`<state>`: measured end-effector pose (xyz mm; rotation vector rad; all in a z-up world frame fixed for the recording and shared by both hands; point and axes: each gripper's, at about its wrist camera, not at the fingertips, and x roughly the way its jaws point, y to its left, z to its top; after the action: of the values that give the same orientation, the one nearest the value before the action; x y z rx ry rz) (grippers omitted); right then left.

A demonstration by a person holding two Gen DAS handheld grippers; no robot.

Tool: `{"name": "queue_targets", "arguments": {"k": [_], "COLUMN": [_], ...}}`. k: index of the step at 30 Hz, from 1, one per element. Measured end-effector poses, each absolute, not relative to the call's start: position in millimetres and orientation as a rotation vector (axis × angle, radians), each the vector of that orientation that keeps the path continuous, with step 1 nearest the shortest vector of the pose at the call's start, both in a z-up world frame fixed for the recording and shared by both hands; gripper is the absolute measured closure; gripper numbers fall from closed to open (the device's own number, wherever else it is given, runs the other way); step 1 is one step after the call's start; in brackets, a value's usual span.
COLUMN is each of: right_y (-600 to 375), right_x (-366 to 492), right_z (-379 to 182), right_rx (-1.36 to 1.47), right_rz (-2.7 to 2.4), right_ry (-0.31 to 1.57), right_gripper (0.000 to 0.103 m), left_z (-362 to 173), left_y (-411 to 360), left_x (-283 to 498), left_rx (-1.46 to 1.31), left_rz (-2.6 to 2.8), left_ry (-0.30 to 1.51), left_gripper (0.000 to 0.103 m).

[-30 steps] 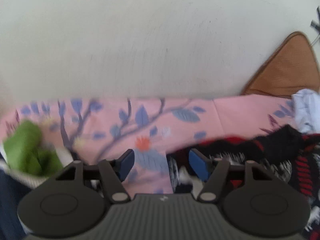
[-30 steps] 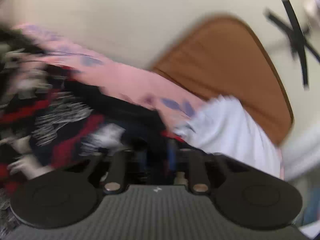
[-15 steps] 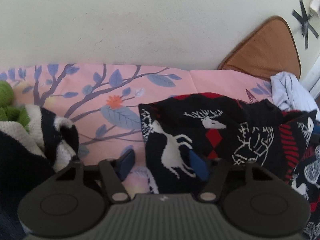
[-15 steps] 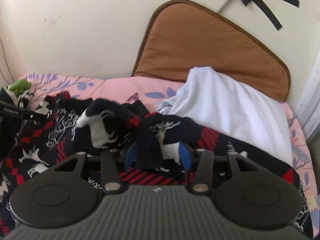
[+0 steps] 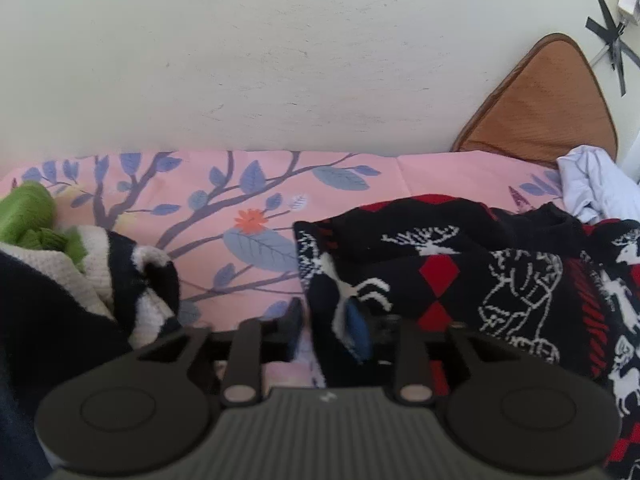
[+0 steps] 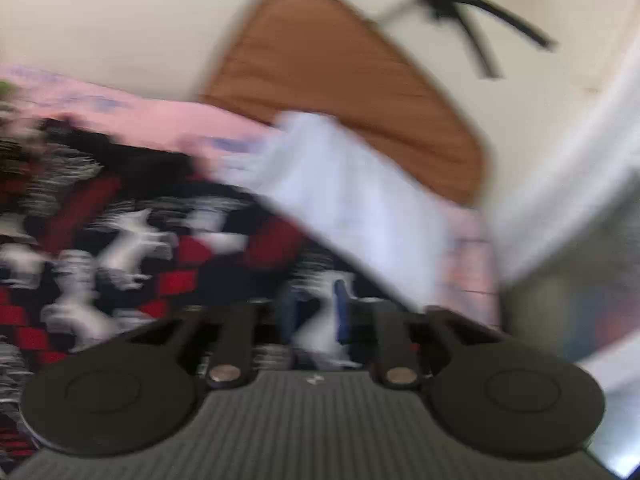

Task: Fold small clothes

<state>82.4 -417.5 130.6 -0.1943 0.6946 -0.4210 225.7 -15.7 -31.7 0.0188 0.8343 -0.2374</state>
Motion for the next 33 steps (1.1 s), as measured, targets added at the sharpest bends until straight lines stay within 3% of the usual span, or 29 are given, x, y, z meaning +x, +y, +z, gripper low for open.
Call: {"name": "queue_targets", "arguments": {"k": [1, 2, 11, 12, 14, 15, 19, 21, 22, 23, 27, 29, 33], "right_y": [-420.7, -423.8, -391.5, -383.4, -369.5, -364.6, -363.6, -365.5, -362.6, -358.9, -364.6, -377.5, -366.5], "right_x": [79.2, 75.4, 103.1, 119.7, 155.3, 175.8, 238.9, 249.2, 250.0, 246.8, 229.0, 239.7, 228.0], "right_z": [131.7, 133.0, 142.4, 142.3, 137.0, 130.4, 96.4, 85.2, 82.5, 84.3, 101.9, 93.8, 91.9], "right_rx": [-0.178, -0.133, 0.074, 0.08, 0.062, 0.034, -0.006, 0.035, 0.037, 0.026, 0.041, 0.1, 0.095], "right_rz": [-0.433, -0.42, -0.149, -0.104, -0.047, -0.041, -0.12, -0.087, -0.043, -0.03, -0.153, -0.221, -0.22], "right_ry": [0.664, 0.64, 0.447, 0.445, 0.472, 0.491, 0.608, 0.643, 0.653, 0.631, 0.468, 0.51, 0.526], "right_gripper": [0.049, 0.049, 0.048, 0.046, 0.029, 0.026, 0.023, 0.034, 0.07, 0.087, 0.089, 0.088, 0.074], "left_z": [-31.2, -30.8, -6.3, -7.4, -15.1, -20.5, -46.5, -50.7, -50.1, -49.5, -48.7, -48.8, -48.6], "left_y": [-13.5, -10.7, -2.9, -6.9, -13.8, -15.0, -10.8, -17.8, -23.0, -27.7, -30.8, -26.9, -23.4], "left_x": [224.6, 223.3, 207.1, 207.1, 207.3, 207.6, 203.2, 194.4, 191.6, 190.3, 191.2, 192.9, 192.8], "left_rx": [0.019, 0.014, -0.114, -0.101, -0.076, -0.075, -0.125, -0.071, -0.036, -0.003, 0.017, -0.003, -0.026], "left_rz": [-0.22, -0.212, -0.215, -0.216, -0.214, -0.215, -0.213, -0.198, -0.178, -0.169, -0.149, -0.14, -0.143], "left_ry": [0.835, 0.836, 0.745, 0.741, 0.742, 0.75, 0.735, 0.683, 0.668, 0.657, 0.654, 0.663, 0.664], "left_gripper": [0.058, 0.055, 0.055, 0.055, 0.055, 0.055, 0.051, 0.049, 0.047, 0.047, 0.04, 0.035, 0.034]}}
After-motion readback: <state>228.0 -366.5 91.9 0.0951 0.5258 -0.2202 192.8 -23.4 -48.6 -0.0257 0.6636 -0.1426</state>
